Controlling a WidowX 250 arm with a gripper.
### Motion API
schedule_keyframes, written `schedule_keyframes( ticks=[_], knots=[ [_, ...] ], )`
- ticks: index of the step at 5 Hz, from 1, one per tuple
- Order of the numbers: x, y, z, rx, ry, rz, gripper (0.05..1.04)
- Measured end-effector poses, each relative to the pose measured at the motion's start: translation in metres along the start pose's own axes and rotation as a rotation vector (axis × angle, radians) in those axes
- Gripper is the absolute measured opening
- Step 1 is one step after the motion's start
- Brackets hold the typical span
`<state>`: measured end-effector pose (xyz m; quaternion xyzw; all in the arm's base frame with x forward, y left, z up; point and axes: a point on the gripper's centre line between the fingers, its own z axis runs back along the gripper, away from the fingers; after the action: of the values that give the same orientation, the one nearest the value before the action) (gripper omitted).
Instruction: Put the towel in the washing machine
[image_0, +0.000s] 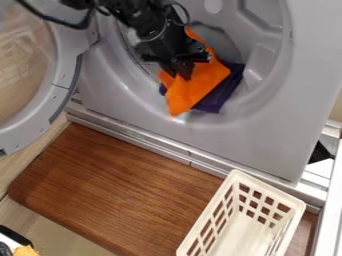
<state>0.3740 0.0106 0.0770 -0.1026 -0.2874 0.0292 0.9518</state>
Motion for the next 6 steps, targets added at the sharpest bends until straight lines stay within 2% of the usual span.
schedule_keyframes(
  ticks=[1, 2, 4, 5, 6],
  knots=[
    [0.009, 0.002, -0.021, -0.02, 0.019, -0.008, 0.123],
    [0.013, 0.002, -0.033, -0.043, 0.026, -0.013, 0.313],
    [0.006, 0.002, -0.036, -0.019, 0.053, -0.041, 0.864],
    [0.003, -0.003, -0.036, -0.02, 0.056, -0.063, 1.005],
    [0.0, -0.005, -0.026, 0.002, 0.06, -0.096, 1.001]
  ],
)
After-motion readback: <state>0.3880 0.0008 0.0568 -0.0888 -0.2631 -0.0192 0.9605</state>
